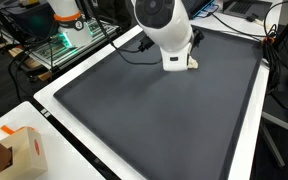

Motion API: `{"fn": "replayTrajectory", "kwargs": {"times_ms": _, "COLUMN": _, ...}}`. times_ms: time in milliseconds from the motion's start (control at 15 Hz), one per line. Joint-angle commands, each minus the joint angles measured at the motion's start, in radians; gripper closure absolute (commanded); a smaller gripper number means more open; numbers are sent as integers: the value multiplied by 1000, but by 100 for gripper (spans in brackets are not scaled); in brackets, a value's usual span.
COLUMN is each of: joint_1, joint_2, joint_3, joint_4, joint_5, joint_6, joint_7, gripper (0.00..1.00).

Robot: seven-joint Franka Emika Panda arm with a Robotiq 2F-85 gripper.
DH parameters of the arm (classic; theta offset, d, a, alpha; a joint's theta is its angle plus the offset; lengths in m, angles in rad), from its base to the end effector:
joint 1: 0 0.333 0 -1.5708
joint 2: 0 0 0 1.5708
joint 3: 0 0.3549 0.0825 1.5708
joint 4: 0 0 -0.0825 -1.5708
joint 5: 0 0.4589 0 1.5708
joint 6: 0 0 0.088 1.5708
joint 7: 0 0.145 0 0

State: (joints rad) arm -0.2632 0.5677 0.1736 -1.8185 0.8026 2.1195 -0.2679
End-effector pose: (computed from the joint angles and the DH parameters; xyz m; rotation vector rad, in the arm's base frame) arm 0.7037 -0.0108 0.1743 -2.3489 0.4392 0.1595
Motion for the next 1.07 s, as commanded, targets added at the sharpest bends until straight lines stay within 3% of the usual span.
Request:
{"fn": "replayTrajectory", "kwargs": {"times_ms": 0, "joint_1": 12, "joint_2": 34, "joint_3": -47, "joint_4": -3, "joint_5": 71, "joint_6": -72, "joint_7": -40, "gripper": 0}}
{"fn": "replayTrajectory", "kwargs": {"times_ms": 467, "joint_1": 32, "joint_2": 82, "joint_3": -98, "joint_4": 6, "joint_5": 155, "joint_6": -117, "joint_7": 9, "gripper": 0}}
{"fn": "replayTrajectory", "kwargs": {"times_ms": 1000, "joint_1": 60, "joint_2": 107, "joint_3": -138, "joint_4": 21, "joint_5": 207, "joint_6": -156, "joint_7": 170, "gripper": 0}}
